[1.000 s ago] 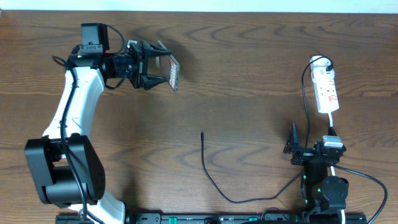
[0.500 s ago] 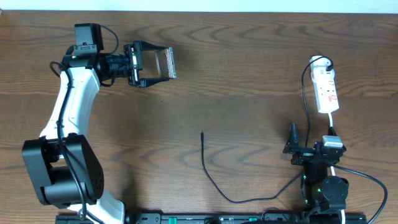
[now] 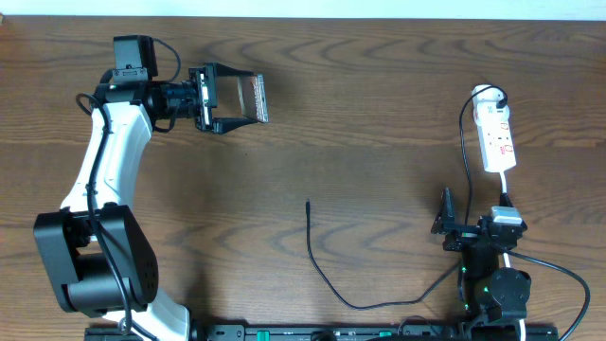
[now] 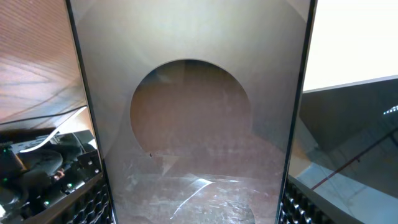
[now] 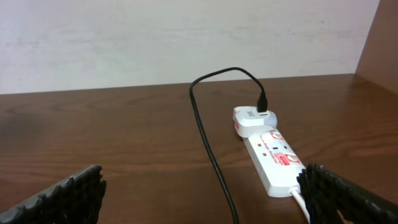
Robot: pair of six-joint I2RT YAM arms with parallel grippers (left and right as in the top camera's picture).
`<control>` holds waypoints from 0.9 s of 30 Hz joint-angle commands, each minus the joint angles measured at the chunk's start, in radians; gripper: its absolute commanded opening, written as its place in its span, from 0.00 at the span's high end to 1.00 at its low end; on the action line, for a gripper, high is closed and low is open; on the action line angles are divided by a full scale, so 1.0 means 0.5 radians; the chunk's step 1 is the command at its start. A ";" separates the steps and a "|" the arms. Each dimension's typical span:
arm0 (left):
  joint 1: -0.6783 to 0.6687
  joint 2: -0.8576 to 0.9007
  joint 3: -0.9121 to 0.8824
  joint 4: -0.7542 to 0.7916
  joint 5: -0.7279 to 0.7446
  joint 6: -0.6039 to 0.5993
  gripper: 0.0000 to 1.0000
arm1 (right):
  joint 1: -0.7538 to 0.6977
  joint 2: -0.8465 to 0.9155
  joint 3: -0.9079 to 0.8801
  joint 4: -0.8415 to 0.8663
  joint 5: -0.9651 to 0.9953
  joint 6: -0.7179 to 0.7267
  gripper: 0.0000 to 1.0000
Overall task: Plug charger to phone and switch on socket
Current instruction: 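Lift the phone with the left gripper and tilt it upright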
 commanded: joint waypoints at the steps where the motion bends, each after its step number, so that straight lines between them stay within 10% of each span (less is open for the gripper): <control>1: 0.011 -0.054 0.029 0.011 0.109 0.085 0.93 | 0.014 -0.011 -0.002 -0.006 0.029 0.024 0.01; 14: 0.011 -0.054 0.029 0.011 0.035 0.177 0.92 | 0.014 -0.011 -0.002 -0.005 0.029 0.024 0.01; 27: -0.007 -0.053 0.028 -0.228 -0.753 0.410 0.92 | 0.014 -0.011 -0.002 -0.006 0.029 0.024 0.01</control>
